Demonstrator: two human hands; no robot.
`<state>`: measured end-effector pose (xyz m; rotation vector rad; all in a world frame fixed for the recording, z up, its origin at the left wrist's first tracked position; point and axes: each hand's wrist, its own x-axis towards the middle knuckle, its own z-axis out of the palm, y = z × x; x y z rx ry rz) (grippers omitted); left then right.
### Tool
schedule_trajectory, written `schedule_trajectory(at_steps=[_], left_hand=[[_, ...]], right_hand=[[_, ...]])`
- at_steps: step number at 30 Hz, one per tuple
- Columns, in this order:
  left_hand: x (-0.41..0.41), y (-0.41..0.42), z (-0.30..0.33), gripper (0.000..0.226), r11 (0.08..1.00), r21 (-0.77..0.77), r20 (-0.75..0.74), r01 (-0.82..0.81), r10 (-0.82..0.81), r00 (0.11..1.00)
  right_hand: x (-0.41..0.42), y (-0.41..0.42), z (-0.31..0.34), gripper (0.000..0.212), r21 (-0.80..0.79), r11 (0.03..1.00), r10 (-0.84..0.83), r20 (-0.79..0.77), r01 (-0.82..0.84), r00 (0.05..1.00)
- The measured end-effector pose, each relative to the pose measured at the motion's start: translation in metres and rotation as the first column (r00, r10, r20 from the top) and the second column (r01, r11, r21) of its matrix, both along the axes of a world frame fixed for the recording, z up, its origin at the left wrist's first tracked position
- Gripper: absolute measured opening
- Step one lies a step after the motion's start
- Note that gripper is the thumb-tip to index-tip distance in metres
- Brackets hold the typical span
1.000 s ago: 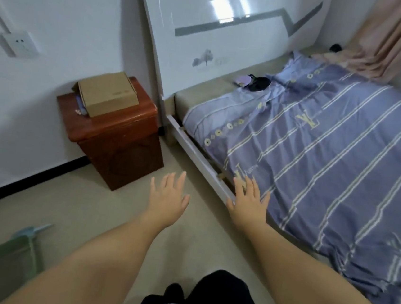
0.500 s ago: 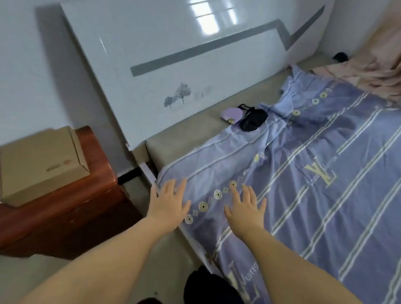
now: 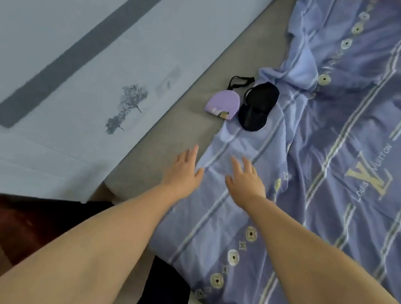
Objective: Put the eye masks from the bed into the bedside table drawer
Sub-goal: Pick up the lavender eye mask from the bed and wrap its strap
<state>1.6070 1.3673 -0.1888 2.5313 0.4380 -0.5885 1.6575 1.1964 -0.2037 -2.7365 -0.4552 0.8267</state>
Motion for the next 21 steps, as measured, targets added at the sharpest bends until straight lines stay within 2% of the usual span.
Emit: schedule_trajectory(at_steps=[3, 6, 8, 10, 13, 16, 21], left_hand=[[0.070, 0.028, -0.038, 0.063, 0.999, -0.044, -0.033, 0.019, -0.020, 0.999], [0.129, 0.042, -0.078, 0.063, 0.994, -0.094, -0.010, -0.058, 0.057, 0.998], [0.159, 0.043, -0.101, 0.065, 0.984, -0.105, 0.027, -0.141, 0.144, 0.989], [0.181, 0.041, -0.119, 0.067, 0.976, -0.102, 0.128, -0.190, 0.202, 0.971], [0.200, 0.037, -0.134, 0.062, 0.969, -0.095, 0.284, -0.226, 0.244, 0.927], [0.204, 0.032, -0.137, 0.040, 0.931, -0.157, 0.326, -0.330, 0.365, 0.872], [0.184, 0.043, -0.119, 0.024, 0.952, -0.215, 0.404, -0.218, 0.290, 0.868]], right_hand=[[0.043, 0.033, -0.046, 0.054, -0.028, 0.999, -0.023, 0.029, 0.024, 0.999], [0.064, 0.048, -0.095, 0.053, -0.100, 0.994, -0.033, 0.047, 0.038, 0.998], [0.062, 0.048, -0.121, 0.055, -0.125, 0.991, -0.034, 0.110, 0.048, 0.993], [0.057, 0.044, -0.137, 0.056, -0.082, 0.993, -0.060, 0.224, 0.080, 0.973], [0.057, 0.045, -0.148, 0.055, -0.041, 0.994, -0.078, 0.368, 0.100, 0.927], [0.055, 0.043, -0.150, 0.055, -0.038, 0.995, -0.070, 0.402, 0.093, 0.913], [0.056, 0.043, -0.154, 0.055, -0.066, 0.994, -0.057, 0.386, 0.090, 0.921]])
